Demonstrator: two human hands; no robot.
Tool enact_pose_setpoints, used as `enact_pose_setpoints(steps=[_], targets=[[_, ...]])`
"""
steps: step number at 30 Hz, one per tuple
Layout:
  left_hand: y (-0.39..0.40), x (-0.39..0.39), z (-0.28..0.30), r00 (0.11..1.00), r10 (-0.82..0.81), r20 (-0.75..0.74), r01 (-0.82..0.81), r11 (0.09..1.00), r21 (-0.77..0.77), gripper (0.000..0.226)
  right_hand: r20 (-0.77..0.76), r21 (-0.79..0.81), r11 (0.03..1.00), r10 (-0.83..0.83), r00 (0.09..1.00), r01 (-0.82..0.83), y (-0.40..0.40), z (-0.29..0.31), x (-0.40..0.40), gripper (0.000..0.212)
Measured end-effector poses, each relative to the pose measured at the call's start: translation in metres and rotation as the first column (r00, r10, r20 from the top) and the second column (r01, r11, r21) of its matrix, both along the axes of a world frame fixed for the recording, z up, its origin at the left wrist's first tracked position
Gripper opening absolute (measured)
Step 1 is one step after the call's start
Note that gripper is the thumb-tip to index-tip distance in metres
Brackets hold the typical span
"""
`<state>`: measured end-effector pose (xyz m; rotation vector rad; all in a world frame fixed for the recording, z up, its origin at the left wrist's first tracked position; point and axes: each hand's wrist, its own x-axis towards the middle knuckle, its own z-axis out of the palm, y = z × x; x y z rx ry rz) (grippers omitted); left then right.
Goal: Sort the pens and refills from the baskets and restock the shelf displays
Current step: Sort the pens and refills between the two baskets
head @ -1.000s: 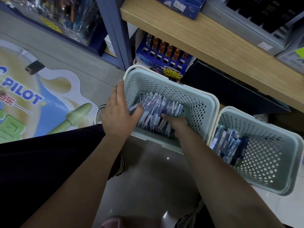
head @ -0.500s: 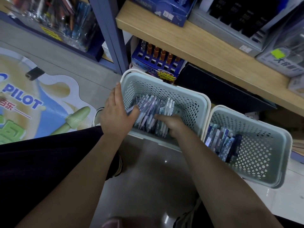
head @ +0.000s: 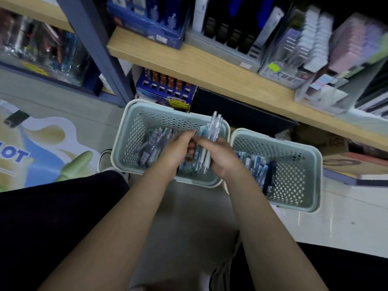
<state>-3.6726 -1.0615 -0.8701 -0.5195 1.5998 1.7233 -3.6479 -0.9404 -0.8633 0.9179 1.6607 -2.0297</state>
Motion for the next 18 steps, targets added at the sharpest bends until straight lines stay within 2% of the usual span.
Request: enact_pose_setpoints(steps=[2,5,8,10,13,16,18], targets=[[0.01,0.008,0.003,0.989,-0.068,0.129,0.044,0.983,0.178,0.041,-0.044,0.067,0.997,0.048,0.998,-0.045,0.006,0.009,0.006,0.014],[0.018,0.017,0.009,0.979,-0.078,0.19,0.015,0.95,0.311,0.05,-0.076,0.212,0.967,0.164,0.984,-0.145,0.01,0.022,0.014,0.005],[0.018,0.017,0.014,0.977,-0.083,0.198,0.012,0.942,0.335,0.045,-0.09,0.466,0.836,0.37,0.925,-0.29,0.012,0.028,0.016,0.021],[0.015,0.016,0.016,0.974,-0.09,0.206,0.014,0.939,0.344,0.044,-0.08,0.543,0.775,0.431,0.899,-0.323,0.014,0.027,0.018,0.03],[0.01,0.013,0.018,0.97,-0.113,0.214,0.033,0.937,0.348,0.049,-0.054,0.536,0.772,0.437,0.898,-0.343,0.016,0.026,0.021,0.027],[0.002,0.013,0.019,0.971,-0.12,0.209,0.042,0.938,0.345,0.047,-0.082,0.409,0.863,0.358,0.93,-0.296,0.018,0.03,0.024,0.026],[-0.005,0.013,0.018,0.975,-0.122,0.185,0.056,0.943,0.329,0.047,-0.074,0.349,0.888,0.343,0.936,-0.298,0.019,0.027,0.024,0.026]])
